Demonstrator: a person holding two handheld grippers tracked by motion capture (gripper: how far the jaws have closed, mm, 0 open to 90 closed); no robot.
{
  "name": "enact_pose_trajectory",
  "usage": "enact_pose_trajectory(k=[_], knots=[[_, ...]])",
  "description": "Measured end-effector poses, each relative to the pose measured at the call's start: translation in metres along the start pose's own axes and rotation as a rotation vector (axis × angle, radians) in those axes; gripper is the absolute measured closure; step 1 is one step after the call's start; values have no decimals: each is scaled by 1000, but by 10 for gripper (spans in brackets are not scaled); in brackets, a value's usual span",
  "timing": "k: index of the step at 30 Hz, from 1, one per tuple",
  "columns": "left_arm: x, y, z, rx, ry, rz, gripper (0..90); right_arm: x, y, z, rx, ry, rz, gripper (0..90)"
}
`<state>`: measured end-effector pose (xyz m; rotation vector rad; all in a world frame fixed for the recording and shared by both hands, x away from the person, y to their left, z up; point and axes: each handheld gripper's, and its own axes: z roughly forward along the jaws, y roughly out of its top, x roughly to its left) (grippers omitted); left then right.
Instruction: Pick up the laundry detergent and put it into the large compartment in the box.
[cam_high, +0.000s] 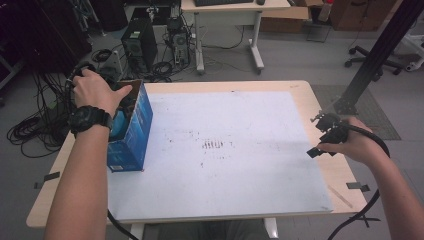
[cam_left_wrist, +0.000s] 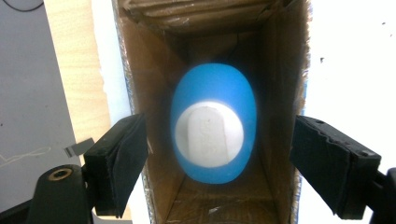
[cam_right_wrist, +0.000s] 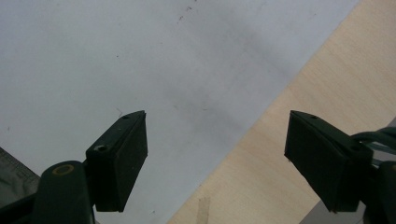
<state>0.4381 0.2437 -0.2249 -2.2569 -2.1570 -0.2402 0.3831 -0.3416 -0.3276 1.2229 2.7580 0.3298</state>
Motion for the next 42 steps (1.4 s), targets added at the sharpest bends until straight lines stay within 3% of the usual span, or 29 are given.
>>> enact_pose_trajectory(k=[12, 24, 42], knots=[[0, -3, -33, -53, 13, 20, 169, -1, -1, -1, -3, -1, 2, 210], [-14, -6, -55, -91, -9, 61, 162, 1, -1, -5, -7, -3, 1, 209], [-60, -6, -61, -113, -61, 191, 159, 0, -5, -8, -8, -7, 8, 209]])
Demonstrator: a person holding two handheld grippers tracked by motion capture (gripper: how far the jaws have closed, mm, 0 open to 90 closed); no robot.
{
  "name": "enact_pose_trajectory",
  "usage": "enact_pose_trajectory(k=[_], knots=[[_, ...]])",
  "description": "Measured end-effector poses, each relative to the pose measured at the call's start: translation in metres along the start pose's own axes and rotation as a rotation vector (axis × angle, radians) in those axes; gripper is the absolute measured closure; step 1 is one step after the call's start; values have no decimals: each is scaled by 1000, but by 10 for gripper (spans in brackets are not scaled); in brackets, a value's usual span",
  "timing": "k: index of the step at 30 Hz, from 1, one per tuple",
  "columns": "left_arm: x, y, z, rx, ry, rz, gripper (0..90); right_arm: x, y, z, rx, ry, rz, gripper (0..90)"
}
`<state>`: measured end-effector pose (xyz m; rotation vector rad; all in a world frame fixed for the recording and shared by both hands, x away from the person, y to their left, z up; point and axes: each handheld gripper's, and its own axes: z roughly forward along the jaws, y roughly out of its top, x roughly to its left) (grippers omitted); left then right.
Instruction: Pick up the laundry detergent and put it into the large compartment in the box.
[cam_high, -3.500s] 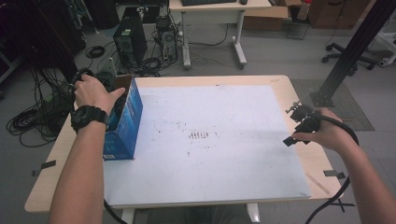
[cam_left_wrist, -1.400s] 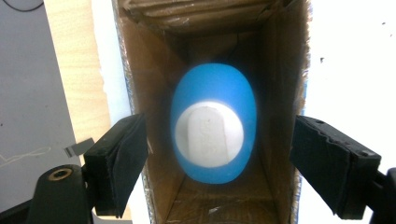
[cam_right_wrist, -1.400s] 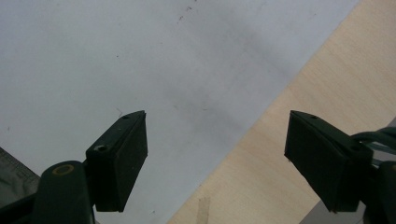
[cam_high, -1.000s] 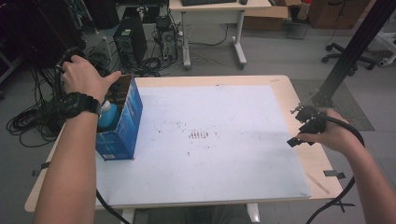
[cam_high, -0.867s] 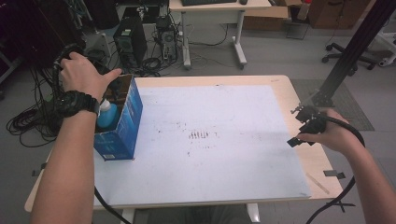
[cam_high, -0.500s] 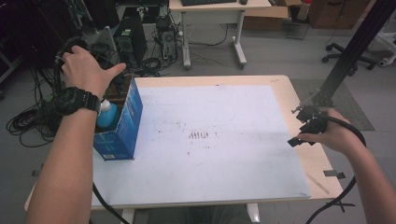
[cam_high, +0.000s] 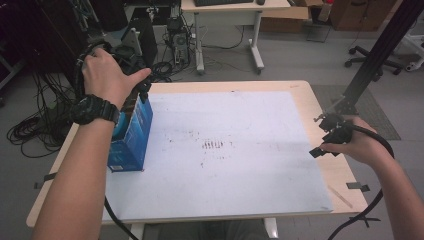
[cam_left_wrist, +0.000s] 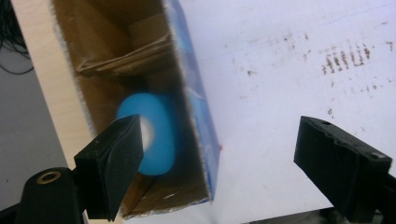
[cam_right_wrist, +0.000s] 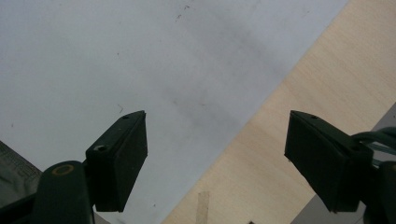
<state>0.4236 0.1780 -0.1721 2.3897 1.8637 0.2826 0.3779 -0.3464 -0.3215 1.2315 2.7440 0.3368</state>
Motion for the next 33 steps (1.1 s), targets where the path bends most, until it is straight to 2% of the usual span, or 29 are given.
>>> enact_pose_trajectory(k=[3, 6, 7, 10, 13, 19, 26, 33], knots=[[-10, 2, 3, -3, -10, 27, 159, 0, -1, -1, -2, -1, 2, 210], [-15, 3, 5, -2, -17, 32, 158, -1, -1, -1, -4, 0, 3, 210], [-21, 4, 7, -5, -22, 49, 158, -1, -1, -1, -3, 0, 3, 209], [-27, 5, 9, -3, -27, 62, 158, -1, -1, 0, -3, 1, 2, 209], [-38, 7, 15, -4, -43, 92, 159, -2, -2, 0, -1, 0, 4, 209], [-50, 9, 21, -3, -38, 108, 149, -3, -4, 0, -1, 0, 8, 209], [-61, 7, 31, -2, -62, 130, 153, -4, -5, 1, 2, 1, 10, 209], [-66, 6, 42, 2, -69, 139, 154, -4, -3, 2, 8, 4, 8, 209]])
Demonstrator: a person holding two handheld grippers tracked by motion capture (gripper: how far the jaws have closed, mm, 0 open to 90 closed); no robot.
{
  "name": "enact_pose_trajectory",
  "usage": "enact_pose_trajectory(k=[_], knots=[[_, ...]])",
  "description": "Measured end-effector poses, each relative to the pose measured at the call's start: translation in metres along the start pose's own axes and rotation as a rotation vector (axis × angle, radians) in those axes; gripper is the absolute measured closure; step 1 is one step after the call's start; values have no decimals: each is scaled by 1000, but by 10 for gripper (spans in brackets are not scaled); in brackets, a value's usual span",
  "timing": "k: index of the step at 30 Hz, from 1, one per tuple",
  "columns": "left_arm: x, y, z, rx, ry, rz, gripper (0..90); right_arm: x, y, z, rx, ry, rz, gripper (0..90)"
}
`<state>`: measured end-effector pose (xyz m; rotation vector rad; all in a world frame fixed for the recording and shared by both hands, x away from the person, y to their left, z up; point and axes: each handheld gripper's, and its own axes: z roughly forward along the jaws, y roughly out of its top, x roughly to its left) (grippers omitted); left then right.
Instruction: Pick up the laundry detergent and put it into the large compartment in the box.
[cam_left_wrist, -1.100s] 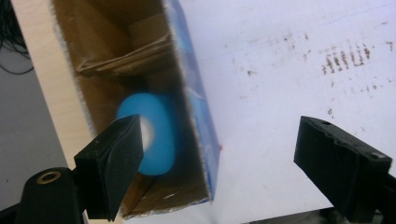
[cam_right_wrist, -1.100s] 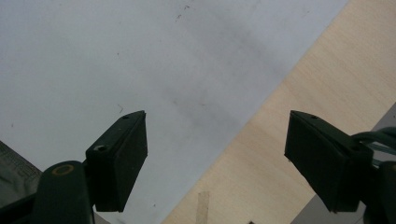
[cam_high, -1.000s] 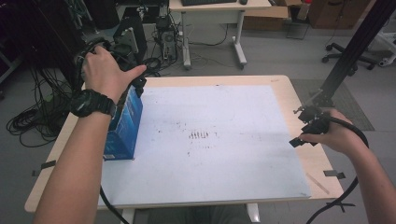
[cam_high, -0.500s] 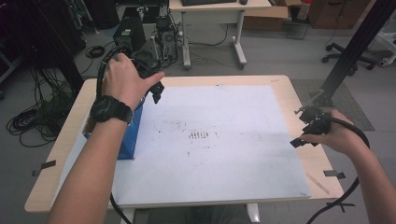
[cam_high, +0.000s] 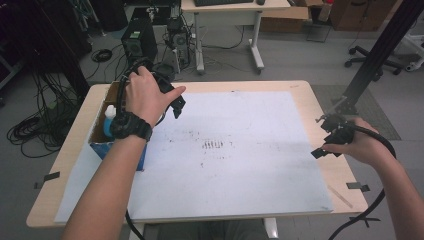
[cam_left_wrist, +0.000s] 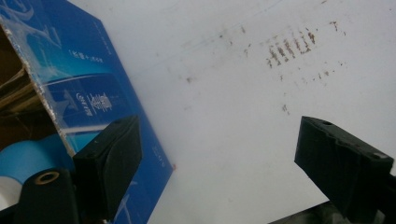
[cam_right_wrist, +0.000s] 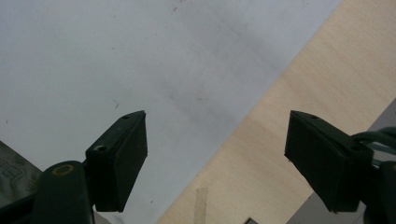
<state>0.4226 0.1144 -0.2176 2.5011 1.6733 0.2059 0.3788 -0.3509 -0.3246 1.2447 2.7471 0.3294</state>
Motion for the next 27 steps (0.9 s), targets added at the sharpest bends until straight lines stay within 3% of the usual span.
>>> enact_pose_trajectory(k=[16, 27], knots=[[-13, -2, 27, 31, -8, 25, 163, -2, 5, -3, -3, -3, -7, 207], [-15, -1, 34, 45, -14, 31, 162, 0, 6, -2, -4, 1, -11, 207]])
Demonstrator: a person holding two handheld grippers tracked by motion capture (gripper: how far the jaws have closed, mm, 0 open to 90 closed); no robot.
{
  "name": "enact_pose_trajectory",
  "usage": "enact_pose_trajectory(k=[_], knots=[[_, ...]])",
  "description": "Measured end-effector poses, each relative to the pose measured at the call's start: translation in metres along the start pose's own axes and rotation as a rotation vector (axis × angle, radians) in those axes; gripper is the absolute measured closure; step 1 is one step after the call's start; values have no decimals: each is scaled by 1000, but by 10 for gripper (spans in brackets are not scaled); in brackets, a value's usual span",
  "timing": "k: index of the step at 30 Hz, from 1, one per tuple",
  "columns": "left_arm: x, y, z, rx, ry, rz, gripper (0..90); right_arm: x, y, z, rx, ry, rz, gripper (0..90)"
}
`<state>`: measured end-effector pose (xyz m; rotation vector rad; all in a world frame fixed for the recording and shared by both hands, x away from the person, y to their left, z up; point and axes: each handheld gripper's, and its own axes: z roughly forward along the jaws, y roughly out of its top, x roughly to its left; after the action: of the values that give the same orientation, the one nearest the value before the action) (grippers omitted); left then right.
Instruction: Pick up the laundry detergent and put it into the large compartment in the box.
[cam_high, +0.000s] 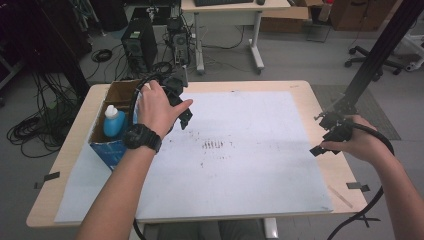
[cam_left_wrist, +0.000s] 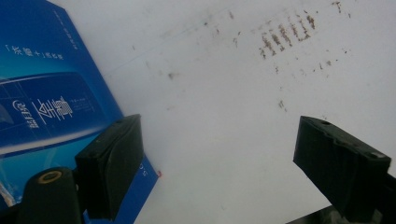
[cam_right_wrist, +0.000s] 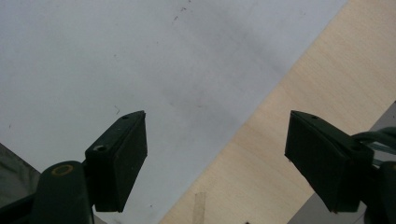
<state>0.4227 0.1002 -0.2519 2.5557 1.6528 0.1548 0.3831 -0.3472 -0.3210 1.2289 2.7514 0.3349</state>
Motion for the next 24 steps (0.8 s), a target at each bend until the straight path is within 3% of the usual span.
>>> enact_pose_trajectory(k=[24], knots=[[-1, 0, 6, 12, -1, 5, 164, 0, -2, 2, 8, -3, 4, 207]])
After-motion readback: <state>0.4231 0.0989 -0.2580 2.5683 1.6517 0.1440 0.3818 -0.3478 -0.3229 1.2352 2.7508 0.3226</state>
